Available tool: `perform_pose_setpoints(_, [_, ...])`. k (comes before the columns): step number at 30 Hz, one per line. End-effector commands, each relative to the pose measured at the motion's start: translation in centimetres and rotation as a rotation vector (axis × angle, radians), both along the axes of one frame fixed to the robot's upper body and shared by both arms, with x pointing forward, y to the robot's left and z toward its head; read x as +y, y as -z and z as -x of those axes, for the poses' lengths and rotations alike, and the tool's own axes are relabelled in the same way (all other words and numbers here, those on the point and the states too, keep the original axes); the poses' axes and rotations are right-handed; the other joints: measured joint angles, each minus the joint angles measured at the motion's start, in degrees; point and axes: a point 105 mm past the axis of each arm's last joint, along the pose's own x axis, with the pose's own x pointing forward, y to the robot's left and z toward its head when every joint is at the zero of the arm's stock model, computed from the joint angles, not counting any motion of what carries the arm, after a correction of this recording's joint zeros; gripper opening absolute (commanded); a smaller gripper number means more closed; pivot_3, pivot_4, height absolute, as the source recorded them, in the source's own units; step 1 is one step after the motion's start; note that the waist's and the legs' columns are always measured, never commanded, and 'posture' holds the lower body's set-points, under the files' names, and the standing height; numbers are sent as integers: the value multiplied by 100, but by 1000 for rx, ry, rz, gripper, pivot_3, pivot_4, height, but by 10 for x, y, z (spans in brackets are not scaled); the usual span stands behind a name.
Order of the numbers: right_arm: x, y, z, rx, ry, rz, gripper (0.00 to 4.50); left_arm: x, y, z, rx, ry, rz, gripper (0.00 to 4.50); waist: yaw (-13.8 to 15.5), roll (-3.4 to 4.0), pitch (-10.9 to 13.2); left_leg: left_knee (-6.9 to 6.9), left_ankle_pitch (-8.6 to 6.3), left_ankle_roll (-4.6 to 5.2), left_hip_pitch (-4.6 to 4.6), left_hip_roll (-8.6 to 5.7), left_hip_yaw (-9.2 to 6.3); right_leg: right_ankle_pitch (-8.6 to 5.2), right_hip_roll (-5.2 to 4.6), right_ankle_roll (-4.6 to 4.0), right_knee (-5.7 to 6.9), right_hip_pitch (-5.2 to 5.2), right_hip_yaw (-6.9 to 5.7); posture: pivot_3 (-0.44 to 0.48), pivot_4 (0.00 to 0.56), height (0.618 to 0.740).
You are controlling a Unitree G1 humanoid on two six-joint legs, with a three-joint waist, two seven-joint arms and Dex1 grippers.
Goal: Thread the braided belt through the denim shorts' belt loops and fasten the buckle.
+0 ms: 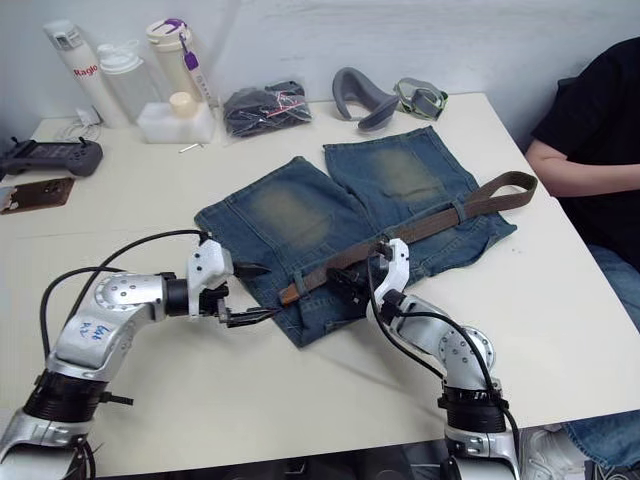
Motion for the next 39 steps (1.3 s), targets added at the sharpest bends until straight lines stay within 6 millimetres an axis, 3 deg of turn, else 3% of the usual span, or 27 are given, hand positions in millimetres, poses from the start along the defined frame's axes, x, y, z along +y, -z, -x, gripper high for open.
perform_pose_setpoints(1, [-4,-4,0,-7,19,-7,2651,-7,-2,-3,-111,16,-37,4500,-1,0,0,0,0,0,0,0,0,0,0,0,0,0,0,0,150,740])
perform_pose_setpoints(3, [-15,-5,-1,-8,51,-2,3550,-8,3,-5,-169,21,-82,4500,15,-1,0,1,0,0,1,0,1,0,0,0,0,2,0,0,150,740])
perform_pose_setpoints(10, [-35,-11,6,-16,90,11,3550,-17,10,-15,-335,29,-177,4500,108,-2,-1,7,-5,23,1,-11,1,1,-11,1,-3,9,0,0,150,740])
perform_pose_setpoints(21, [-29,-14,11,-26,92,49,3550,-31,-1,-18,-460,0,-142,4500,142,-2,-1,8,-6,28,0,-9,3,2,-9,3,1,4,0,0,150,740])
perform_pose_setpoints(24, [-30,-19,12,-43,87,62,3621,-33,2,-18,-479,3,-158,3668,147,-2,-1,8,-5,26,0,-9,3,2,-9,3,1,5,-1,0,150,740])
perform_pose_setpoints(29, [-38,-35,15,-105,54,105,3621,-34,6,-14,-494,44,-180,1413,150,-2,-1,11,-5,27,-2,-10,4,2,-10,3,0,5,-1,0,150,740])
perform_pose_setpoints(32, [-42,-57,18,-281,-14,218,3621,-34,4,-11,-489,56,-160,65,152,-1,-1,16,-6,30,-4,-10,4,2,-10,3,0,5,-1,0,150,740])
perform_pose_setpoints(34, [-46,-55,19,-387,-65,411,3621,-34,3,-10,-494,73,-166,65,155,-1,-1,19,-8,33,-5,-9,4,2,-10,3,0,5,-1,0,150,740])
perform_pose_setpoints(37, [-55,-28,18,-432,-136,655,3621,-30,2,-10,-505,74,-182,65,158,-4,-2,21,-12,37,-6,-7,3,2,-9,3,-8,8,-5,0,150,740])
perform_pose_setpoints(39, [-66,-3,11,-392,-134,762,3076,-26,0,-11,-514,66,-199,0,150,-4,-2,22,-12,37,-6,-6,3,2,-9,4,-9,9,-5,0,150,740])
